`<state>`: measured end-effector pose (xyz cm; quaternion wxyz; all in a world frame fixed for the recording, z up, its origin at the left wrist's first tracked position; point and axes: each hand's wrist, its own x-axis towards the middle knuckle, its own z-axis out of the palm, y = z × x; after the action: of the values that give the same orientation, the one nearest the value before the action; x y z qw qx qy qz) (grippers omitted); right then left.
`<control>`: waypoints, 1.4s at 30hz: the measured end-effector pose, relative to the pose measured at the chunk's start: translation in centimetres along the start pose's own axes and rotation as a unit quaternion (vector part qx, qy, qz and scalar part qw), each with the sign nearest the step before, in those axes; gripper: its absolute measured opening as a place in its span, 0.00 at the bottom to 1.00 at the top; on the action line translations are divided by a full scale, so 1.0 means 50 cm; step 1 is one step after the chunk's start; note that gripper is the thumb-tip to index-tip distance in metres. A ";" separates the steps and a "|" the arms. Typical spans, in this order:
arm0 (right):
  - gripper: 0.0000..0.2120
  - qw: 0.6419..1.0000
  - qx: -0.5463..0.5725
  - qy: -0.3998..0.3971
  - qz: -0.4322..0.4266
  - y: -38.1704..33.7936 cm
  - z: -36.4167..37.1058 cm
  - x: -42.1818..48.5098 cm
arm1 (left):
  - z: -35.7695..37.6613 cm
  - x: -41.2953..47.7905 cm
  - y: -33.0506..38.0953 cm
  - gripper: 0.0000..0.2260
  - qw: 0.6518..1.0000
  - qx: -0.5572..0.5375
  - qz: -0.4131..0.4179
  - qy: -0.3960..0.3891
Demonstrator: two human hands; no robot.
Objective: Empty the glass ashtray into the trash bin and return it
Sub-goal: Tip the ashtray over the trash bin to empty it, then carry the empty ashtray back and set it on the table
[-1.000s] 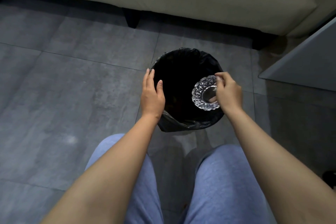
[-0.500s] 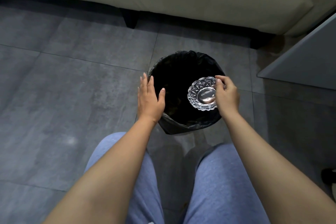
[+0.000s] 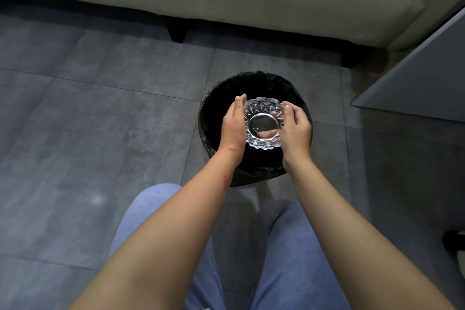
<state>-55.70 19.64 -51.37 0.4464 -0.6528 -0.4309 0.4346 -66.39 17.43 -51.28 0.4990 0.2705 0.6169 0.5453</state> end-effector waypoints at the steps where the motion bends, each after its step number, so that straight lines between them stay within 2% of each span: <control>1: 0.14 1.000 0.012 0.002 0.004 0.000 0.002 -0.004 | 0.004 -0.001 0.001 0.21 0.999 -0.034 -0.018 0.012; 4: 0.15 0.999 0.035 -0.011 0.022 0.005 0.005 -0.015 | 0.011 0.001 -0.001 0.21 0.997 -0.061 -0.026 0.039; 7: 0.17 0.987 0.129 -0.046 0.079 0.004 0.008 -0.024 | 0.019 -0.001 -0.007 0.21 0.994 -0.079 -0.031 0.063; 9: 0.18 0.983 0.158 -0.033 0.084 -0.009 0.005 -0.030 | 0.025 -0.008 0.002 0.21 0.993 -0.087 -0.041 0.071; 15: 0.18 0.983 0.159 -0.016 0.085 -0.167 -0.045 -0.069 | 0.039 -0.081 0.162 0.21 0.991 -0.096 -0.067 0.071; 30: 0.16 0.981 0.174 0.031 0.079 -0.777 -0.344 -0.247 | 0.190 -0.407 0.773 0.15 0.997 -0.044 -0.055 -0.019; 36: 0.16 0.980 0.177 0.058 0.064 -0.910 -0.473 -0.317 | 0.254 -0.522 0.893 0.13 0.997 -0.009 -0.011 -0.079; 42: 0.17 0.977 0.159 0.135 0.050 -0.963 -0.595 -0.378 | 0.330 -0.607 0.926 0.12 0.986 0.020 0.017 -0.162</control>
<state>-40.52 6.56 4.83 0.5760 -0.6468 -0.2596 0.4272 -50.29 9.41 3.62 0.5778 0.3757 0.5337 0.4900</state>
